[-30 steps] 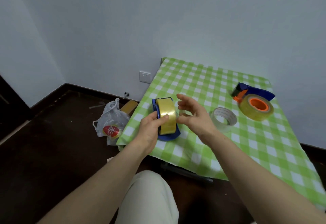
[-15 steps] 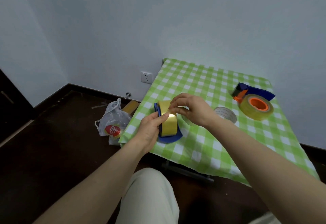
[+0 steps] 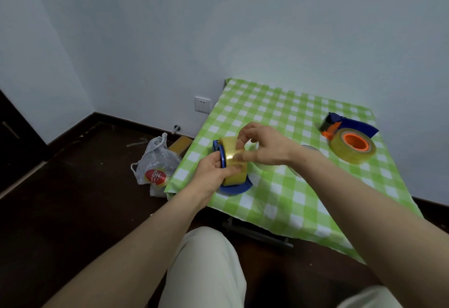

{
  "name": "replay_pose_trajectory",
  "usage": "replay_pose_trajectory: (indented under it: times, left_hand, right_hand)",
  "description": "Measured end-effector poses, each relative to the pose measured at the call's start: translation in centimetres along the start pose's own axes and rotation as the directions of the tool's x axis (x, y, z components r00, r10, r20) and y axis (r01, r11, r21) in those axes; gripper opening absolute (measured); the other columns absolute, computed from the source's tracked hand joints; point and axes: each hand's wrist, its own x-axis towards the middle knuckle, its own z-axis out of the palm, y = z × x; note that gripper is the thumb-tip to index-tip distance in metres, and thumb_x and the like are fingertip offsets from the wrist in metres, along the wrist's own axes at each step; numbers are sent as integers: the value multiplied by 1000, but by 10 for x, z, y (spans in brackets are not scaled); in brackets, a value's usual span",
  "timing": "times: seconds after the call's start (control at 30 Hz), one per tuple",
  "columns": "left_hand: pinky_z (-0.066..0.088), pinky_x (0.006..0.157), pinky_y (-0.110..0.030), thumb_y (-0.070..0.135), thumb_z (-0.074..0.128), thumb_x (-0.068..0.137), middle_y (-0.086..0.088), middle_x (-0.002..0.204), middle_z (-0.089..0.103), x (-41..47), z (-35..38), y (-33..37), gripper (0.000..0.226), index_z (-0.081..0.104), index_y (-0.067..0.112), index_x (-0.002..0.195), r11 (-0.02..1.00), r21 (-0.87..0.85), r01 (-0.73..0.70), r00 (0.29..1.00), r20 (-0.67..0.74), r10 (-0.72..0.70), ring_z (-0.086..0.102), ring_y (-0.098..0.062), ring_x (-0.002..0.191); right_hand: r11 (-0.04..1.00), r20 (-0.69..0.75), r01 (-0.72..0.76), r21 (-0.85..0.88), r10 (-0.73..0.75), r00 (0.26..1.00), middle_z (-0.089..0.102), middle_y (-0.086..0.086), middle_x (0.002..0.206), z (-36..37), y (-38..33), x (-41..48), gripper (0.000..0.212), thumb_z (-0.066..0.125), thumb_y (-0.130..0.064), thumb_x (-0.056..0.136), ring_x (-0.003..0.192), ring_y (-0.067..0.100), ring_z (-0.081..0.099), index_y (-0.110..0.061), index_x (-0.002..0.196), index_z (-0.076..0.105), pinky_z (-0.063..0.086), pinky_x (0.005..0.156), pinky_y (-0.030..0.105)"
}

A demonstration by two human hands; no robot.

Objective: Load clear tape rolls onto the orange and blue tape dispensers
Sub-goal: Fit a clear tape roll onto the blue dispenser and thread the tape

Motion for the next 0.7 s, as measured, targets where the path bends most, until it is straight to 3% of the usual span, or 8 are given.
replay_pose_trajectory:
  times: [0.1, 0.2, 0.3, 0.57, 0.7]
  left_hand:
    - [57, 77, -24, -5, 68, 79, -4, 96, 71, 0, -1, -2, 36, 61, 5, 113, 1000, 3, -5, 1000, 13, 5, 68, -11, 82]
    - [57, 76, -21, -3, 65, 82, -3, 98, 70, -1, -1, -4, 35, 60, 4, 117, 1000, 17, -14, 999, 35, 14, 68, -10, 84]
    - [56, 76, -19, -2, 61, 86, -1, 98, 70, -1, -2, -8, 27, 60, 6, 113, 999, 40, -29, 997, 69, 27, 68, -5, 84]
    - [50, 96, -31, 2, 58, 90, -4, 112, 66, -4, 6, -11, 32, 55, 7, 121, 992, 109, -69, 995, 81, 60, 63, -16, 104]
    - [51, 83, -14, 8, 58, 91, -1, 109, 67, -6, 6, -12, 30, 56, 4, 121, 986, 145, -86, 996, 46, 80, 64, -4, 96]
  right_hand:
    - [994, -55, 56, -94, -62, 997, 58, -1, 115, 2, 5, -1, 19, 70, -19, 79, 104, 14, 54, -13, 98, 68, 43, 93, 29]
    - [983, -204, 79, -163, -112, 972, 66, 3, 110, 11, 4, -2, 16, 60, -20, 88, 99, 21, 61, -10, 97, 69, 48, 87, 35]
    - [979, -252, 81, -189, -128, 959, 66, 6, 108, 18, 1, -7, 18, 57, -20, 89, 96, 23, 61, -8, 99, 68, 49, 83, 38]
    - [971, -363, 89, -221, -167, 917, 67, 4, 106, 31, 0, -31, 21, 53, -19, 92, 95, 24, 63, -7, 101, 69, 46, 77, 31]
    - [972, -381, 88, -217, -167, 909, 66, 3, 106, 34, -2, -38, 21, 52, -20, 93, 95, 22, 62, -8, 100, 68, 47, 77, 31]
